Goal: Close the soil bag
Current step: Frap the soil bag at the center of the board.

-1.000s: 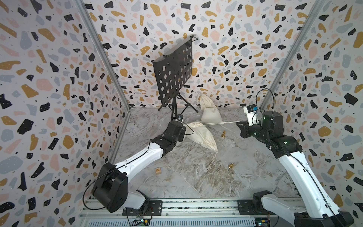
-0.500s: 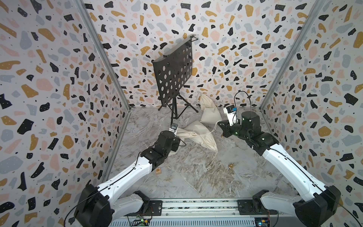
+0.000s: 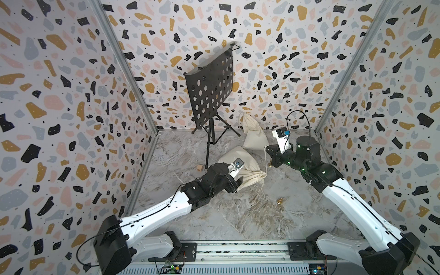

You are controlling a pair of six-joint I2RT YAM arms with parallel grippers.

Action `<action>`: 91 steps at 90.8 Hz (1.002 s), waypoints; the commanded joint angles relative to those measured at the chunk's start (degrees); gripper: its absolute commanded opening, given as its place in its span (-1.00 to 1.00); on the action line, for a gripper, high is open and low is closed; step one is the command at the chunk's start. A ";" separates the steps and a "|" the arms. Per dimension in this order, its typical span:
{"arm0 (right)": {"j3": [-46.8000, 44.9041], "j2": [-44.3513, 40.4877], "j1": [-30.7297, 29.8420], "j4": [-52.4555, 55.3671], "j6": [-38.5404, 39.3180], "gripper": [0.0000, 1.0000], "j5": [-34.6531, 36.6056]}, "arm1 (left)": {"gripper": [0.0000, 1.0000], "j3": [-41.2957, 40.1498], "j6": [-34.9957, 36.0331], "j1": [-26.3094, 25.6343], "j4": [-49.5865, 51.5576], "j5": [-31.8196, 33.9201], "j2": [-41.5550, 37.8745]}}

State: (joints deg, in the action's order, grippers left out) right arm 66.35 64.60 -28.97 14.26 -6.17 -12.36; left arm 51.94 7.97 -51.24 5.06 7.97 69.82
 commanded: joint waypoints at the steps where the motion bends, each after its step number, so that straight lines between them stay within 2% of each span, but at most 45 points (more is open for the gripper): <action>1: 0.85 -2.63 -0.28 0.97 0.84 -1.00 1.62 | 0.53 2.78 0.03 -2.16 -5.14 -4.32 3.13; 19: 0.44 -3.53 -0.25 1.14 0.91 -1.00 1.77 | 0.49 8.97 -2.96 -2.50 -10.90 -11.45 12.13; 39: 0.17 -5.02 -0.32 1.72 1.33 -1.00 2.37 | 0.40 15.34 -1.92 -2.54 -13.83 -11.89 20.89; 55: 0.21 -5.81 -0.29 2.19 1.64 -1.00 2.89 | 0.21 20.64 -1.15 -2.51 -11.96 -12.46 26.13; 62: 0.27 -6.40 -0.34 2.64 2.06 -1.00 3.59 | 0.02 21.44 -1.10 -2.56 -11.60 -11.09 27.90; 74: 0.34 -7.83 -0.30 3.81 3.08 -1.00 7.37 | -0.58 19.09 -1.32 -2.53 -12.00 -7.08 28.64; 84: -0.05 -9.00 -0.22 3.68 2.49 -1.00 12.55 | -0.88 17.29 -1.91 -2.53 -9.35 -2.57 28.15; 91: 0.16 -9.61 -0.01 3.67 2.21 -1.00 15.53 | -1.00 15.92 -2.60 -2.54 -5.68 2.63 27.88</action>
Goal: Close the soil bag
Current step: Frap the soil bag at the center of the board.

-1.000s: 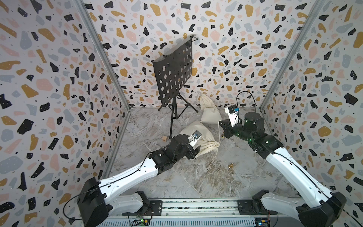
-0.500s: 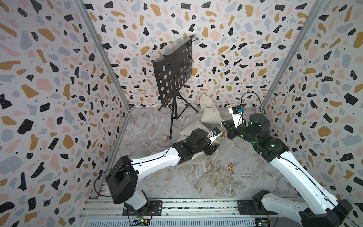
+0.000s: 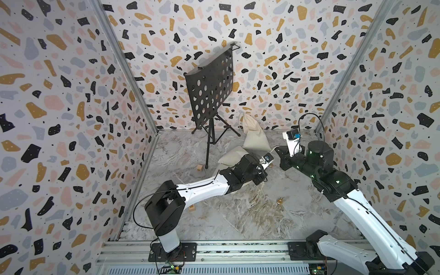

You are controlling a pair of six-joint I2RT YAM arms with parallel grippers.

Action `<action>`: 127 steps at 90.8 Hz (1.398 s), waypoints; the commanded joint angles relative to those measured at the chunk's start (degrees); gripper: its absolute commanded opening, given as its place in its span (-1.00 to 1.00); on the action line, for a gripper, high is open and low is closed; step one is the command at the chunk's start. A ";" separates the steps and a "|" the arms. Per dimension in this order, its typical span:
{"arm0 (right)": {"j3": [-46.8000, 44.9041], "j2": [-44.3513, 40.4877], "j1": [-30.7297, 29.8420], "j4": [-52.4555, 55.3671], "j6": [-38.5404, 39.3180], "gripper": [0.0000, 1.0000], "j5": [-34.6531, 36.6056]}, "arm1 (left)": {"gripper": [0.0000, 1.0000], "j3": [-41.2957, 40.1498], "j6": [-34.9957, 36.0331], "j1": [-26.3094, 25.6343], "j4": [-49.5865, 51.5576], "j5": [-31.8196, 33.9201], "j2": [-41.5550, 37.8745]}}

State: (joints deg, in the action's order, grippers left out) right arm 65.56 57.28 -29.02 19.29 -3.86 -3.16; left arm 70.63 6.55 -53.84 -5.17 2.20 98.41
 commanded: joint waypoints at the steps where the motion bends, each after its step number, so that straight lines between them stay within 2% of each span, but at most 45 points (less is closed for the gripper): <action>1: 0.92 -2.41 0.07 -1.36 -0.10 -1.00 6.81 | -1.00 -3.12 -1.27 0.06 4.90 9.30 -0.82; 11: 0.97 -4.27 2.32 -1.28 -0.56 -1.00 10.45 | -1.00 -6.92 -2.15 0.13 8.34 18.39 -2.04; 31: 2.13 -5.72 8.94 -0.99 -3.35 -1.00 8.64 | -0.94 -7.27 -2.64 0.09 20.52 31.74 0.64; 41: 2.24 -6.94 11.31 -0.88 -3.35 -1.00 9.95 | -0.78 -9.51 -3.60 0.06 20.30 35.53 0.69; 48: 2.63 -8.00 12.28 -0.33 -3.09 -1.00 11.04 | -0.71 -9.14 -4.53 0.07 21.20 35.74 2.41; 67: 2.84 -10.25 13.50 0.68 -2.19 -1.00 14.27 | -0.71 -6.84 -6.26 0.28 24.27 38.42 6.51; 83: 2.81 -10.98 13.81 1.10 -1.68 -1.00 15.98 | -0.70 -9.58 -8.58 3.11 24.71 37.45 4.85; 106: 3.02 -11.22 13.94 1.45 -1.80 -1.00 16.38 | -0.50 -11.84 -11.96 5.20 25.16 35.14 2.82; 127: 2.89 -10.85 13.99 1.54 -2.12 -1.00 15.95 | -0.52 -12.28 -18.15 9.25 28.72 33.89 2.26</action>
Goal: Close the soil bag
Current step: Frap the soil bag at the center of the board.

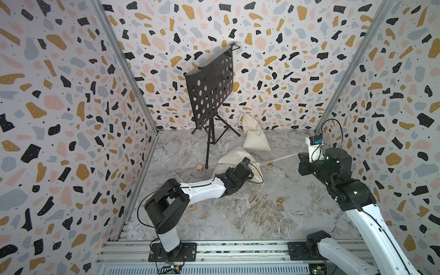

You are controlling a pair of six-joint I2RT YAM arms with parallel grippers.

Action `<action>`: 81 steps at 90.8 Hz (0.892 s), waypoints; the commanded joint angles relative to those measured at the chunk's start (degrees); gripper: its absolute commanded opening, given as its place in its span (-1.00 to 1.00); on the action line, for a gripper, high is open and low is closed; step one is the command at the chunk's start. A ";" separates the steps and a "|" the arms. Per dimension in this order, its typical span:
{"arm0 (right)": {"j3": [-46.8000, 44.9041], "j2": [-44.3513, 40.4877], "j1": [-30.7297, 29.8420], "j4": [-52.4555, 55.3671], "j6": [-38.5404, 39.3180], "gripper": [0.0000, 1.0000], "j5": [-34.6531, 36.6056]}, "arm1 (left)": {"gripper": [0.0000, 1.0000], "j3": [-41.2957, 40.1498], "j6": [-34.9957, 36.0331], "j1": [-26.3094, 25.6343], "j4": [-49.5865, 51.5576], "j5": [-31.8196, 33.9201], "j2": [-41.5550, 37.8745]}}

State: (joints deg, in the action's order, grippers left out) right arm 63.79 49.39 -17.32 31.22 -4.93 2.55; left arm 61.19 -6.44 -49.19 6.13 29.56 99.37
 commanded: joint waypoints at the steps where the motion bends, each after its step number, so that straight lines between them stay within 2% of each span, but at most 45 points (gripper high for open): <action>1: 4.63 -2.97 2.29 -10.39 -1.09 -1.00 10.22 | -0.53 -2.97 -5.52 4.74 17.60 6.94 1.11; 15: 4.30 -1.99 2.29 -10.34 -1.29 -1.00 8.99 | -0.62 -5.99 -9.10 7.25 16.86 9.84 -5.07; 25: 3.30 -0.41 2.29 -11.64 -1.49 -1.00 5.92 | -0.62 -7.68 -9.06 9.19 15.54 12.02 -10.15; 37: -1.19 4.10 1.49 -17.42 -5.99 -1.00 -6.68 | -0.56 -8.84 -6.52 9.37 11.78 14.85 -12.74; 45: -2.56 8.50 -2.51 -20.26 -6.33 -1.00 -9.94 | -0.44 -8.59 -5.02 9.39 10.50 16.26 -13.00; 53: -2.63 11.36 -6.76 -20.90 -4.65 -1.00 -8.39 | -0.18 -9.63 -2.74 8.91 7.59 12.46 -14.98; 58: -2.62 12.51 -7.69 -21.31 -4.52 -1.00 -8.34 | 0.01 -11.55 -0.41 7.52 4.44 9.80 -16.99; 70: -3.19 13.19 -8.63 -22.08 -4.40 -1.00 -8.47 | 0.27 -16.09 4.88 2.08 -3.37 6.07 -22.45; 81: -3.15 12.99 -8.94 -22.26 -3.96 -1.00 -8.53 | 0.41 -17.32 6.34 0.74 -5.73 0.14 -26.89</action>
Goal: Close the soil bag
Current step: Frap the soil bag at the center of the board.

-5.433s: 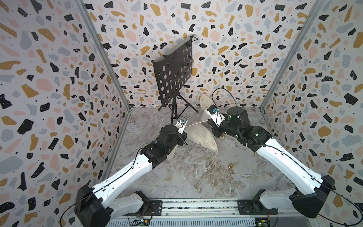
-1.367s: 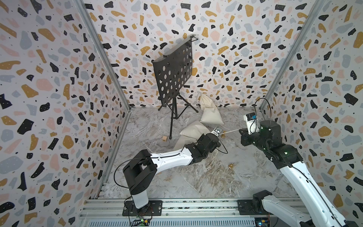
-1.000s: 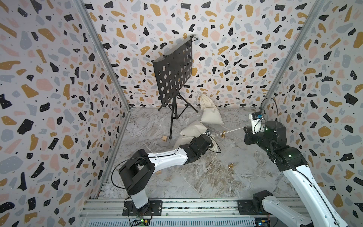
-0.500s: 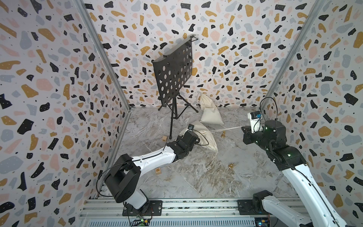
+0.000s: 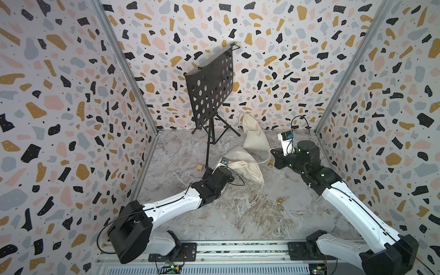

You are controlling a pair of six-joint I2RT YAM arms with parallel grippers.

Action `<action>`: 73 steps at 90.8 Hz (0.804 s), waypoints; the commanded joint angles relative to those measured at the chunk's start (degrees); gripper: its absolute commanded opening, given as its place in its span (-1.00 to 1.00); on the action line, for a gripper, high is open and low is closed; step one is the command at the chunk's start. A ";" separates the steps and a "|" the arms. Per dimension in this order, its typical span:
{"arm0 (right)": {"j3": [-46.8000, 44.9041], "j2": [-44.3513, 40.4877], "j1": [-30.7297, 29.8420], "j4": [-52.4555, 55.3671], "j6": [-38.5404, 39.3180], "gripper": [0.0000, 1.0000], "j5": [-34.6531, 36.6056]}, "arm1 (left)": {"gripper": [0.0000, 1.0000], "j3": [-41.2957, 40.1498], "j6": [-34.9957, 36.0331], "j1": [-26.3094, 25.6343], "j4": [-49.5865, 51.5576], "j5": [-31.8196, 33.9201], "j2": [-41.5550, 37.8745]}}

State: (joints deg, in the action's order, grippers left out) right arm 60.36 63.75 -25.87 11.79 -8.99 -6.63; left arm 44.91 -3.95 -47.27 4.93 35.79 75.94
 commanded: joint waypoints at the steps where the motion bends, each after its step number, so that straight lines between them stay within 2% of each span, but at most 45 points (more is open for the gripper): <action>1: 0.29 -1.40 -0.40 -2.87 0.16 -1.00 0.65 | 0.42 -1.04 3.94 -1.31 -4.68 -6.57 -3.76; 15: 0.45 -2.57 -0.57 -2.50 0.44 -1.00 0.71 | 0.46 -0.64 4.69 -1.60 -6.62 -15.02 -7.27; 27: 0.59 -4.05 -0.65 -1.88 0.86 -1.00 1.51 | 0.46 1.88 5.90 -2.18 -8.05 -22.82 -6.24; 43: 0.41 -6.92 -0.64 -0.50 1.38 -1.00 2.74 | 0.44 8.25 8.50 -3.93 -6.21 -26.00 -0.38; 73: 0.33 -12.70 -0.64 0.81 2.40 -1.00 6.05 | 0.42 19.95 11.24 -5.96 -9.68 -32.78 13.21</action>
State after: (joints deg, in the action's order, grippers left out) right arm 60.36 53.41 -26.28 12.43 -7.46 -2.70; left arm 61.19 5.50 -53.17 -0.97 6.13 86.26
